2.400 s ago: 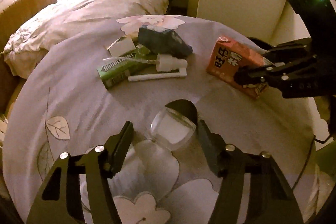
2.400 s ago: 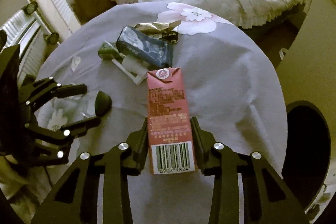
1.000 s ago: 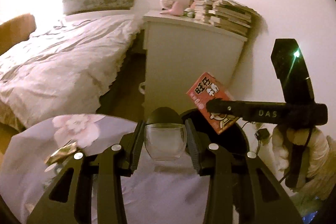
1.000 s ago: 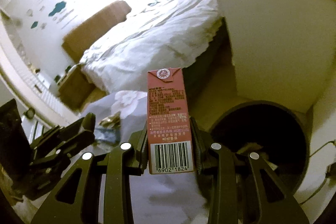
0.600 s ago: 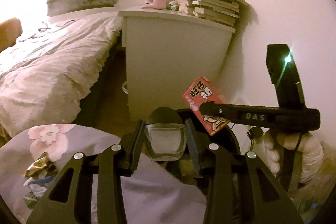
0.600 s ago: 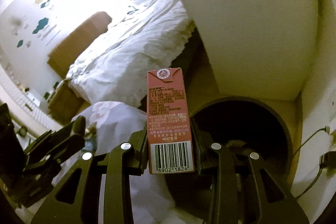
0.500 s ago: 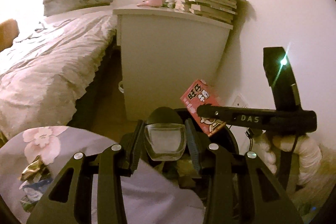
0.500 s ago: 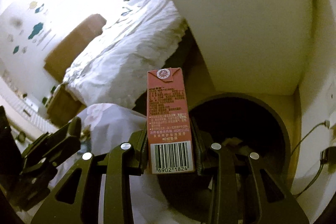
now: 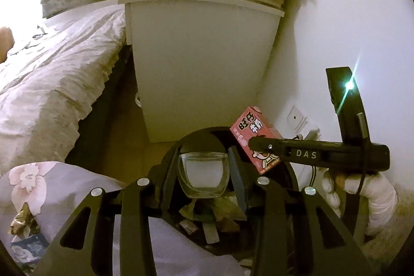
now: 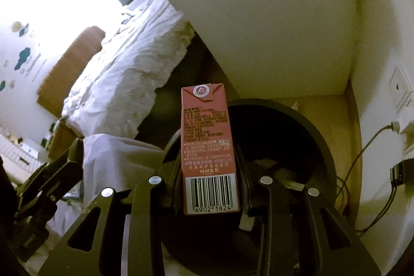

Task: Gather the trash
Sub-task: 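Carry the cup and juice carton to the bin and release both, then grasp the green gum pack with the left tool while the right tool grasps the dark packet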

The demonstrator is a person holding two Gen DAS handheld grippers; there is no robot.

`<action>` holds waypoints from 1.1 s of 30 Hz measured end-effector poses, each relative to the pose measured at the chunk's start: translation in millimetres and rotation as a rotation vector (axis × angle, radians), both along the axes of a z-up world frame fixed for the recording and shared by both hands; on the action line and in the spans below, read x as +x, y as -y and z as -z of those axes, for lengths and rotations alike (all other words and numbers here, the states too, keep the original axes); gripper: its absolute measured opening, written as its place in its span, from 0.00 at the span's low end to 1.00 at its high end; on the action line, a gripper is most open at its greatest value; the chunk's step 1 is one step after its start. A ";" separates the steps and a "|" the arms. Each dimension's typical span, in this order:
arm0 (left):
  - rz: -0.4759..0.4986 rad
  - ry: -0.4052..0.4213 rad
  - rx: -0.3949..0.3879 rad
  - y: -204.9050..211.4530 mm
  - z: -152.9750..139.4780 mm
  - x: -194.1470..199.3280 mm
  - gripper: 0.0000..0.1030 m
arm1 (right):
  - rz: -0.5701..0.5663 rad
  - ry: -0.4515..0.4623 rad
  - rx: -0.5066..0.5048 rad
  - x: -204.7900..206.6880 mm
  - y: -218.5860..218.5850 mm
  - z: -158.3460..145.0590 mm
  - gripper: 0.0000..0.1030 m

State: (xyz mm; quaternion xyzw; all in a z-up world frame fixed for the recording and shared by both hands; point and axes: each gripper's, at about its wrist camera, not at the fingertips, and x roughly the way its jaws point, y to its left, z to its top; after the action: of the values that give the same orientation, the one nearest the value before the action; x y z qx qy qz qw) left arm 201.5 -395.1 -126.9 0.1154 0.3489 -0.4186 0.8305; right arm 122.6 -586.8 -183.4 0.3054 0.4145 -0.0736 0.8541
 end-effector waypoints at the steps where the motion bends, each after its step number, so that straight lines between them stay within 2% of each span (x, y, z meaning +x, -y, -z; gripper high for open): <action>1: 0.003 0.001 0.005 2.1 1.6 -0.3 0.38 | 0.003 -0.005 0.002 0.3 2.2 3.7 0.33; 7: 0.012 -0.008 0.012 10.9 7.0 0.2 0.38 | 0.017 -0.023 0.013 -2.5 6.6 17.2 0.33; 18: 0.025 -0.021 0.007 30.1 6.2 2.8 0.40 | 0.066 -0.044 0.030 -4.9 13.2 19.4 0.34; 19: 0.025 -0.017 0.008 31.2 5.6 1.9 0.40 | 0.072 -0.049 0.033 -6.2 15.2 20.1 0.36; 20: 0.026 -0.015 0.008 31.2 4.9 1.2 0.40 | 0.081 -0.058 0.035 -6.7 16.8 20.8 0.43; 22: 0.025 -0.012 0.007 29.7 2.7 1.0 0.46 | 0.097 -0.055 0.038 -9.6 16.9 19.1 0.56; 24: 0.015 -0.005 -0.001 25.0 0.3 -0.3 0.59 | 0.099 -0.050 0.037 -10.9 15.3 16.4 0.58; 31: -0.036 -0.007 -0.032 -7.5 -10.9 -1.5 0.60 | 0.032 -0.032 0.011 -4.7 -12.6 -2.5 0.58; 33: -0.062 -0.011 -0.043 -24.3 -13.5 -0.3 0.65 | -0.003 -0.024 -0.002 0.6 -27.6 -11.3 0.58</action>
State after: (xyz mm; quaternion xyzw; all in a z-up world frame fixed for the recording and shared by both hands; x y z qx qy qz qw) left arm 201.2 -370.8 -113.4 0.0845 0.3479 -0.4005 0.8435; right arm 123.2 -559.2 -172.1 0.3029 0.4250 -0.0763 0.8496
